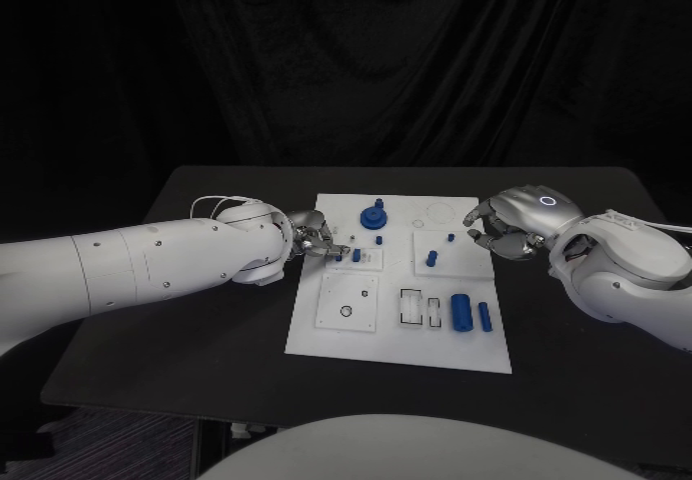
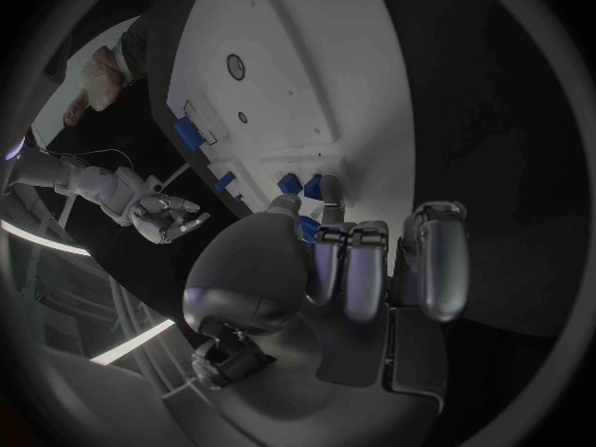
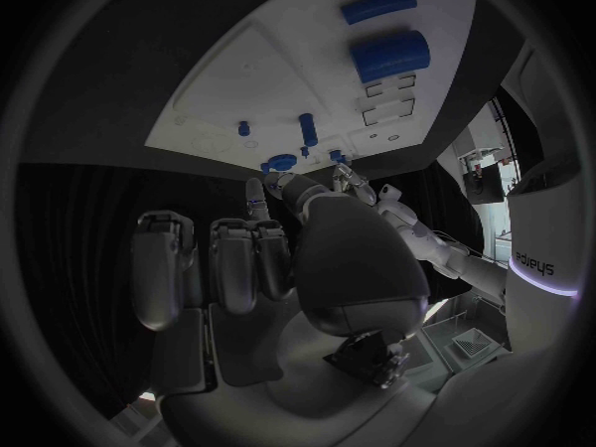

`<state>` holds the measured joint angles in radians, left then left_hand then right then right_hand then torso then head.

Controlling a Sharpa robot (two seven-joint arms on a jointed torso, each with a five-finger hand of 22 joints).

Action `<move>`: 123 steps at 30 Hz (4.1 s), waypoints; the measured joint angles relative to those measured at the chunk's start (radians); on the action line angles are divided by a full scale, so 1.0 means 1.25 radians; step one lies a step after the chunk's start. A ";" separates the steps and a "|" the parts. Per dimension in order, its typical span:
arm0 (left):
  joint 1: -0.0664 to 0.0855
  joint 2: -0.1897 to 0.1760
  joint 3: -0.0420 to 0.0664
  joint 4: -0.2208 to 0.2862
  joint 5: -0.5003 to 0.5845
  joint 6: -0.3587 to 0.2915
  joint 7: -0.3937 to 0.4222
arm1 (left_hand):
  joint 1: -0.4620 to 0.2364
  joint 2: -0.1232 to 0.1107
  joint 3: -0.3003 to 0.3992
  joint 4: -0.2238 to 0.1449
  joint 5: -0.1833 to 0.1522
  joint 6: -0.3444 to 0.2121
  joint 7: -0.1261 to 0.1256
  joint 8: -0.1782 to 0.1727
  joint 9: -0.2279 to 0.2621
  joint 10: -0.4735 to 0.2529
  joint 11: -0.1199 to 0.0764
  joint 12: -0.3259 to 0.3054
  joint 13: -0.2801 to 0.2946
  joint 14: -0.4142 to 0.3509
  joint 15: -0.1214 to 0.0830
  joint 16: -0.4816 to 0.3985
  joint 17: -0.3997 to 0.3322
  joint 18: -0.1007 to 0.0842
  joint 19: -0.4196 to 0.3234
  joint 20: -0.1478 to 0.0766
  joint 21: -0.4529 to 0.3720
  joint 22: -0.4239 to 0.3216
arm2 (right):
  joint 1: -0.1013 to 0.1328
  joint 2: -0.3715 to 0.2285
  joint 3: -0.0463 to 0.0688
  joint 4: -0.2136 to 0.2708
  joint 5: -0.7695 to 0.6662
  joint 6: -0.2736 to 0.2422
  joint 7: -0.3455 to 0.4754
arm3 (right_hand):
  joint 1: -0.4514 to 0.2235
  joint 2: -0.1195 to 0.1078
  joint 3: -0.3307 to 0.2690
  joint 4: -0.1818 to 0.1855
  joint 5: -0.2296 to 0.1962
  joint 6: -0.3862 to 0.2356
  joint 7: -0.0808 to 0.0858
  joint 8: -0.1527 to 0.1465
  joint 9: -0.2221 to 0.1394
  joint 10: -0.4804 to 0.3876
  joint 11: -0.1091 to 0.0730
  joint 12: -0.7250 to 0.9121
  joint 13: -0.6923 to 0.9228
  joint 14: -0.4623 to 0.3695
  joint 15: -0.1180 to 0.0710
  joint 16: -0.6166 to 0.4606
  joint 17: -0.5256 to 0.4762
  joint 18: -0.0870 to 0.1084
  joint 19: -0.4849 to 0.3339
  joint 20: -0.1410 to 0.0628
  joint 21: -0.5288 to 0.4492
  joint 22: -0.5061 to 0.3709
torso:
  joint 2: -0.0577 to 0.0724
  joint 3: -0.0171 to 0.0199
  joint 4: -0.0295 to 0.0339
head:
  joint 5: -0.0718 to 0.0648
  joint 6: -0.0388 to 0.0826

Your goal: Assemble the parts on the task board

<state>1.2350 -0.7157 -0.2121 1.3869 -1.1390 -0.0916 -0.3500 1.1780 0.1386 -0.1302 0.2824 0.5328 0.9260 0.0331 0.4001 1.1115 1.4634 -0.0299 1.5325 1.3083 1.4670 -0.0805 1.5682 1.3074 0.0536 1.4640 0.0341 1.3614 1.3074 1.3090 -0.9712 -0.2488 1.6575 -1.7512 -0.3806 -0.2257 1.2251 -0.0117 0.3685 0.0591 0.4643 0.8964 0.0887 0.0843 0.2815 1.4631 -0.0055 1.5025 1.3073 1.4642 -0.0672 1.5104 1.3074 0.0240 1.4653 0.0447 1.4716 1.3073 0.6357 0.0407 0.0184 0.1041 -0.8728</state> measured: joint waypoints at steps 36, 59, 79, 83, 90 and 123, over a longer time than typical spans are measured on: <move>0.000 0.013 0.001 -0.011 -0.002 0.021 -0.002 | 0.029 -0.027 0.047 0.000 0.055 -0.002 -0.002 -0.007 -0.007 0.000 0.000 -0.003 0.000 0.000 0.000 0.000 0.000 0.000 0.000 0.000 -0.003 0.000 | -0.001 0.005 0.000 -0.003 0.000 0.002 -0.001 | 0.000 0.000 0.000 0.000 0.000 0.000 0.000 0.000 -0.001 0.000 0.000 0.000 0.000 0.000 0.000 0.000 0.000 0.000 0.000 0.000 0.000 0.000 | 0.000 -0.0003 0.0005 | 0.002 0.000; 0.002 0.011 0.004 -0.010 -0.003 0.038 -0.013 | -0.047 -0.040 0.053 0.006 -0.036 -0.014 0.009 -0.040 -0.029 0.003 0.003 -0.012 0.000 0.000 0.000 0.000 0.000 0.000 0.000 0.000 -0.021 0.000 | -0.005 0.007 0.000 -0.006 0.000 0.004 -0.001 | 0.000 0.000 0.001 -0.001 0.000 0.000 0.000 0.000 -0.001 0.000 0.000 0.000 0.000 0.000 0.000 0.000 0.000 0.000 0.000 0.000 0.000 0.000 | 0.000 0.0000 0.0003 | 0.003 0.000; 0.004 0.011 0.005 -0.010 -0.004 0.056 -0.017 | -0.036 -0.051 0.067 0.000 0.018 -0.016 0.012 -0.044 -0.030 0.003 0.003 -0.012 0.000 -0.003 0.003 0.000 0.000 0.000 0.000 0.000 -0.021 0.000 | -0.005 0.008 0.000 -0.007 0.000 0.004 -0.001 | -0.003 0.003 0.002 -0.002 0.000 0.000 0.000 0.000 -0.001 0.000 0.000 0.000 0.000 0.000 0.000 0.000 0.000 0.000 0.000 0.000 0.000 0.000 | 0.000 -0.0003 0.0005 | -0.004 0.000; 0.005 0.011 0.006 -0.009 -0.004 0.058 -0.017 | -0.031 -0.056 0.076 -0.002 0.033 -0.016 0.012 -0.048 -0.030 0.003 0.003 -0.012 0.000 -0.003 0.003 0.000 0.000 0.000 0.000 0.000 -0.021 0.000 | -0.005 0.008 0.000 -0.007 0.000 0.004 -0.001 | -0.003 0.003 0.002 -0.002 0.000 0.000 0.000 0.000 -0.001 0.000 0.000 0.000 0.000 0.000 0.000 0.000 0.000 0.000 0.000 0.000 0.000 0.000 | 0.000 -0.0003 0.0005 | -0.004 0.000; 0.005 0.011 0.006 -0.009 -0.004 0.059 -0.017 | -0.021 -0.065 0.084 -0.005 0.040 -0.016 0.012 -0.048 -0.030 0.003 0.003 -0.012 0.000 -0.003 0.003 0.000 0.000 0.000 0.000 0.000 -0.021 0.000 | -0.005 0.009 0.000 -0.007 0.000 0.004 -0.001 | -0.003 0.003 0.002 -0.002 0.000 0.000 0.000 0.000 -0.001 0.000 0.000 0.000 0.000 0.000 0.000 0.000 0.000 0.000 0.000 0.000 0.000 0.000 | 0.000 -0.0004 0.0005 | -0.004 0.000; 0.002 0.001 0.002 0.008 -0.004 0.039 0.002 | 0.018 -0.097 0.261 -0.004 0.162 -0.007 0.004 -0.039 -0.005 0.003 0.003 -0.012 0.000 -0.003 0.003 0.000 0.000 0.000 0.000 0.000 -0.017 0.000 | -0.006 0.008 0.000 -0.007 0.000 0.007 -0.001 | -0.003 0.003 0.002 -0.002 0.000 0.000 0.000 0.000 -0.001 0.000 0.000 -0.003 0.000 0.000 0.000 0.000 0.000 0.000 0.000 0.000 0.000 0.000 | 0.000 -0.0001 0.0003 | -0.003 0.000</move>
<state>1.2375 -0.7147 -0.2097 1.3972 -1.1435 -0.0422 -0.3477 1.2010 0.0175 0.1966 0.2768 0.7351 0.9171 0.0377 0.3514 1.1054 1.4666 -0.0265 1.5170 1.3080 1.4633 -0.0767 1.5682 1.3074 0.0536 1.4638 0.0343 1.3405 1.3073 1.3018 -0.9616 -0.2487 1.6485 -1.7509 -0.3721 -0.2266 1.2211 -0.0078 0.3712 0.0564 0.4642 0.8963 0.0887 0.0843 0.2808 1.4631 -0.0055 1.4982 1.3073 1.4643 -0.0672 1.5104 1.3074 0.0239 1.4653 0.0447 1.4715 1.3074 0.6362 0.0407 0.0188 0.1002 -0.8728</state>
